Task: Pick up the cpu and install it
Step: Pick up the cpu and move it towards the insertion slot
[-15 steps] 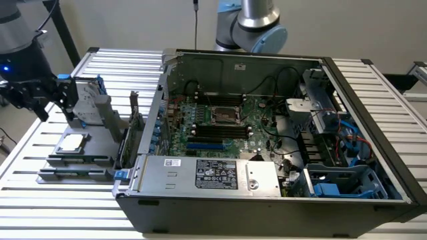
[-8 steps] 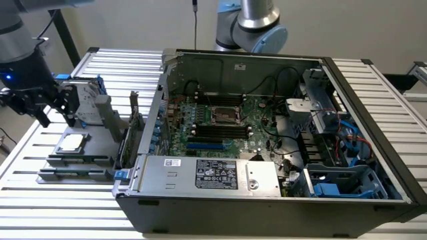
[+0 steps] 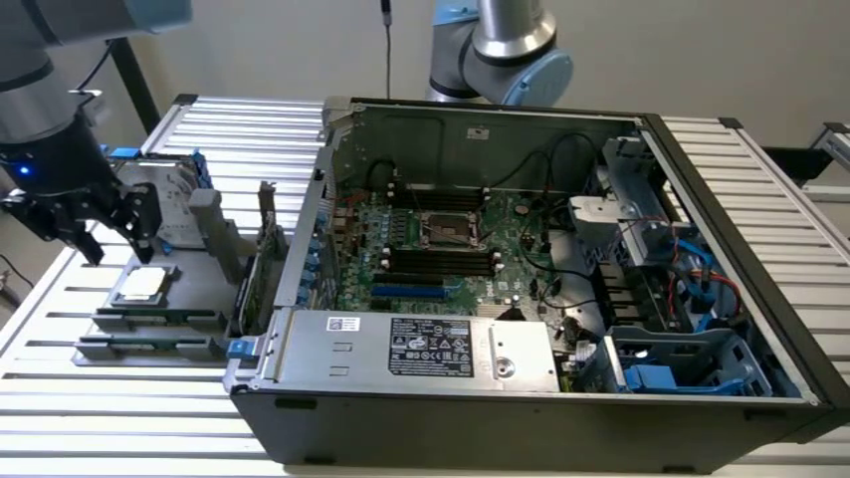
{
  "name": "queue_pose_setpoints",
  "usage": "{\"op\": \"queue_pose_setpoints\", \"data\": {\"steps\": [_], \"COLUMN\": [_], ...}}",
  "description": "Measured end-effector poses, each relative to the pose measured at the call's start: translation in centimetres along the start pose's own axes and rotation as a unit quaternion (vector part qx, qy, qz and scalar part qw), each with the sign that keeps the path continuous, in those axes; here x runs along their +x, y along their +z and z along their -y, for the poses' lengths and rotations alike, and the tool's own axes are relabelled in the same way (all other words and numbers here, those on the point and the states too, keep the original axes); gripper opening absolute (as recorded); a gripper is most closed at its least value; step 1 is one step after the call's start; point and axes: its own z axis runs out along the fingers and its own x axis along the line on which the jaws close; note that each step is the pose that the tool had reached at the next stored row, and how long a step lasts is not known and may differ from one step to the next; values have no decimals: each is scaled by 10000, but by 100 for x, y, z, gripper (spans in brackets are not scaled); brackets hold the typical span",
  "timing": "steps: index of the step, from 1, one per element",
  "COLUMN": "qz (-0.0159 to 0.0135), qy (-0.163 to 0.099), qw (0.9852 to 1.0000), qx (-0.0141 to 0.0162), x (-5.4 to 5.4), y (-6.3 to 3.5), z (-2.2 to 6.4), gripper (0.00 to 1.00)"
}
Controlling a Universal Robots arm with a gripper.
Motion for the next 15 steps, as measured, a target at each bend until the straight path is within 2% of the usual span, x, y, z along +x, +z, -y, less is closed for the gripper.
{"op": "queue_pose_setpoints", "data": {"steps": [15], "qz": [0], "qy": [4], "qw": [10000], "qx": [0], "x": [6], "y": [272], "z": [-4], "gripper": [62]}}
